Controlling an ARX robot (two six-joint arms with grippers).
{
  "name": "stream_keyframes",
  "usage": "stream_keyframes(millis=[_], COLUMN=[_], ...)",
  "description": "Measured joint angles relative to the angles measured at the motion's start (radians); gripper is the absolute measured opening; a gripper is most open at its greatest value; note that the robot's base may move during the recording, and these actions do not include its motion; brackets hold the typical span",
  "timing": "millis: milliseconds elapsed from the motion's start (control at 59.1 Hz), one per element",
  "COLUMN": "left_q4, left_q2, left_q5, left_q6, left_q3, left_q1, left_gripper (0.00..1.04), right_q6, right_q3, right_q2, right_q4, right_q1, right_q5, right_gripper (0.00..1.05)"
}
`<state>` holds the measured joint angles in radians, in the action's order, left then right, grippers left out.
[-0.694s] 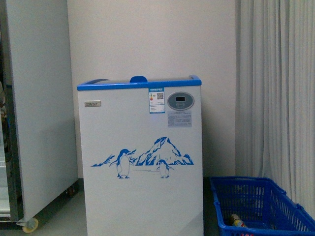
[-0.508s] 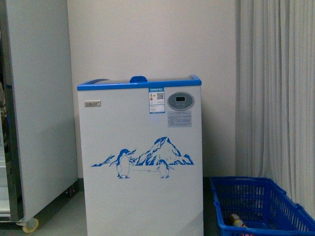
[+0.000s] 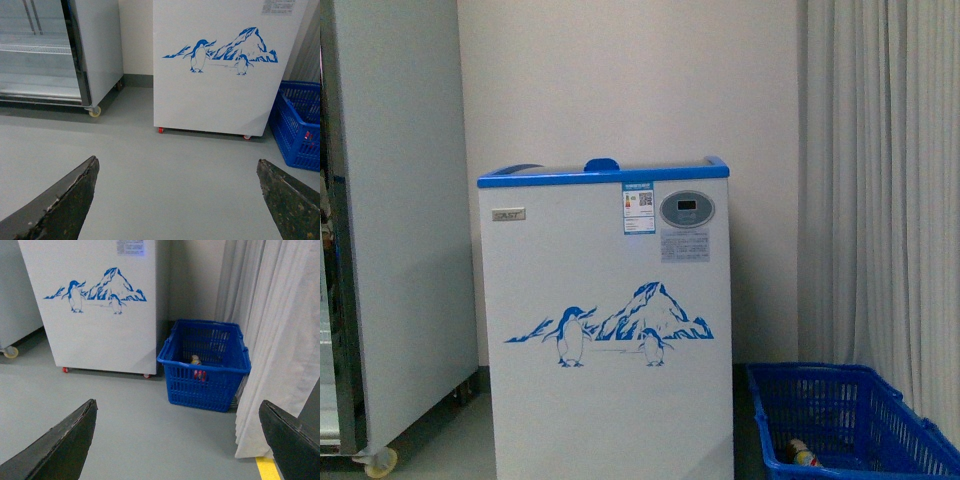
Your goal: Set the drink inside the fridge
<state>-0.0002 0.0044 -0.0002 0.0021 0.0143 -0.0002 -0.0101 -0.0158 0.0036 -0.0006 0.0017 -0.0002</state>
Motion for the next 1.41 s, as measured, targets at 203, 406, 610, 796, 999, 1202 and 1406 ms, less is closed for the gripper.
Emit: stream_keyframes(millis=[203,406,610,796,999,1202,1406], left_q4=[0.000,0.000,0.000,0.000,0.000,0.000,0.000], left_q2=[0.000,0.000,0.000,0.000,0.000,0.000,0.000], left_q5=[0.000,0.000,0.000,0.000,0.000,0.000,0.000], left_q6=[0.000,0.000,0.000,0.000,0.000,0.000,0.000], left_q3=[0.000,0.000,0.000,0.000,0.000,0.000,0.000], left_q1=[0.000,0.000,0.000,0.000,0.000,0.000,0.000], left_gripper=[0.97,0.97,0.97,0.97,0.97,0.97,0.97], right_q6=[0.000,0.000,0.000,0.000,0.000,0.000,0.000], right_q3=[0.000,0.000,0.000,0.000,0.000,0.000,0.000], right_q2=[0.000,0.000,0.000,0.000,0.000,0.000,0.000], right_q4=[0.000,0.000,0.000,0.000,0.000,0.000,0.000], right_q1=[0.000,0.000,0.000,0.000,0.000,0.000,0.000], right_q5=[0.000,0.000,0.000,0.000,0.000,0.000,0.000], right_gripper=[0.97,0.97,0.97,0.97,0.97,0.97,0.97])
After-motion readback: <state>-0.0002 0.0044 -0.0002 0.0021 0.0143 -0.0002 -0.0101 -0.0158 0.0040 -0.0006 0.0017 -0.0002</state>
